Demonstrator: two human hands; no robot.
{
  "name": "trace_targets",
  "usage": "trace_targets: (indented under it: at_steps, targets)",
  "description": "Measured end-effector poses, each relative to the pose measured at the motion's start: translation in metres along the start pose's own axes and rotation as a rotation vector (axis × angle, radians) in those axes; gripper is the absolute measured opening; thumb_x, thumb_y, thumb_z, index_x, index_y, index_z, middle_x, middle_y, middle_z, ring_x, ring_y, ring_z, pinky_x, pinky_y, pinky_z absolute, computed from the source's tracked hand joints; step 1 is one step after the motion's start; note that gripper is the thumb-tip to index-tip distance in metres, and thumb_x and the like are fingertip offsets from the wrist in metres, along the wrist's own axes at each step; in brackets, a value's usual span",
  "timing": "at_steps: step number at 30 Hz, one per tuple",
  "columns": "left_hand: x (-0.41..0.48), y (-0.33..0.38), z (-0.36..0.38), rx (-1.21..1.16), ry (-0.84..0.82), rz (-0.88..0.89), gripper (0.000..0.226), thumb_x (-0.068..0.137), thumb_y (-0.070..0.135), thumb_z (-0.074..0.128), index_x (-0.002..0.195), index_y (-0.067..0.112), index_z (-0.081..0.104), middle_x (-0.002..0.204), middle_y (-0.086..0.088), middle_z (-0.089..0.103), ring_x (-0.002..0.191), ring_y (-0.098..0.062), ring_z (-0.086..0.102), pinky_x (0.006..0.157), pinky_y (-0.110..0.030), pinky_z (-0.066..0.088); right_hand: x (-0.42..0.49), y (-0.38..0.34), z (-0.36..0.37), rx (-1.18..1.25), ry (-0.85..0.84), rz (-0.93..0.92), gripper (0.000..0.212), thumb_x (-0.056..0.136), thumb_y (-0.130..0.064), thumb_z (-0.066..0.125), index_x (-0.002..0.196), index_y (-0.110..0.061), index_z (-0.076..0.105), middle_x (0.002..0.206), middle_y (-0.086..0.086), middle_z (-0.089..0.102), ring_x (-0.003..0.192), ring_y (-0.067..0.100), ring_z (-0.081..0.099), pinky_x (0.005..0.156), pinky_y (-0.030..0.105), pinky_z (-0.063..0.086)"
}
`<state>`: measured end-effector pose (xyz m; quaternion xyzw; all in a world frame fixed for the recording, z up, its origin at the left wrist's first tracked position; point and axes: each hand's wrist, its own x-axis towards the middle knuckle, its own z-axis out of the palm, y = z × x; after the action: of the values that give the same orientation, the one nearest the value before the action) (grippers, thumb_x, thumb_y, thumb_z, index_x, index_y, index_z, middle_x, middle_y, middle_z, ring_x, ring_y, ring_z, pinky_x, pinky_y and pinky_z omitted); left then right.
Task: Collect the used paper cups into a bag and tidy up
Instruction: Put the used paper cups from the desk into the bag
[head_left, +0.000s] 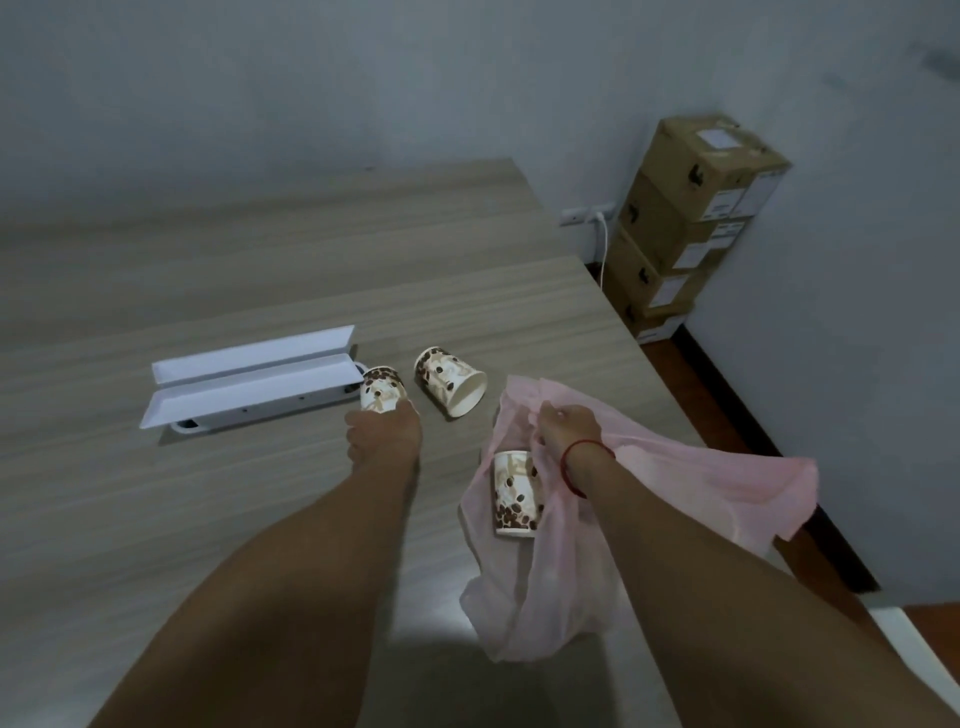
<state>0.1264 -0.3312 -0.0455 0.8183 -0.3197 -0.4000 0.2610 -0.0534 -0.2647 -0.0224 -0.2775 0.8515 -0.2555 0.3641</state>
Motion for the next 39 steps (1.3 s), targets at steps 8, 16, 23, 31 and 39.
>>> trace_targets:
  at_steps: [8,16,23,31,39]
  targets:
    - [-0.068,0.002,-0.038,-0.059,0.023,-0.007,0.076,0.082,0.048,0.062,0.137,0.005,0.033,0.141,-0.019,0.043,0.127,-0.039,0.046,0.107,-0.046,0.039,-0.051,-0.015,-0.037,0.139,0.036,-0.114,0.042,0.096,-0.038,0.036,0.106,-0.008,0.064,0.101,0.012,0.062,0.097,0.025,0.06,0.098,0.042,0.049]
    - [-0.161,-0.012,-0.049,-0.279,-0.153,0.258,0.048,0.08,0.036,0.066,0.116,0.008,0.052,0.122,-0.014,0.058,0.107,-0.032,0.06,0.094,-0.041,0.051,-0.097,-0.005,-0.09,0.285,0.159,-0.188,0.041,0.092,-0.025,0.043,0.108,0.004,0.068,0.113,0.022,0.068,0.108,0.035,0.064,0.094,0.036,0.049]
    - [-0.226,-0.027,-0.035,-0.308,-0.291,0.368,0.039,0.08,0.035,0.068,0.106,0.01,0.053,0.116,-0.012,0.06,0.105,-0.03,0.06,0.094,-0.042,0.051,-0.122,0.008,-0.13,0.333,0.209,-0.24,0.028,0.091,-0.024,0.039,0.092,-0.008,0.062,0.095,0.016,0.061,0.088,0.024,0.056,0.088,0.036,0.047]
    - [-0.257,-0.019,-0.015,-0.025,-0.675,0.329,0.043,0.096,0.042,0.042,0.084,0.011,0.07,0.083,-0.006,0.068,0.066,-0.017,0.055,0.058,-0.026,0.038,-0.128,0.019,-0.145,0.317,0.219,-0.292,0.032,0.094,-0.025,0.041,0.095,-0.007,0.066,0.091,0.015,0.059,0.086,0.021,0.053,0.092,0.039,0.05]
    - [-0.182,0.008,-0.019,-0.005,-0.312,0.391,0.039,0.091,0.022,0.048,0.105,-0.006,0.07,0.108,-0.024,0.07,0.107,-0.037,0.064,0.094,-0.04,0.052,-0.086,-0.005,-0.116,0.388,0.131,-0.223,0.042,0.091,-0.024,0.041,0.11,0.003,0.066,0.099,0.02,0.066,0.094,0.031,0.062,0.089,0.041,0.048]
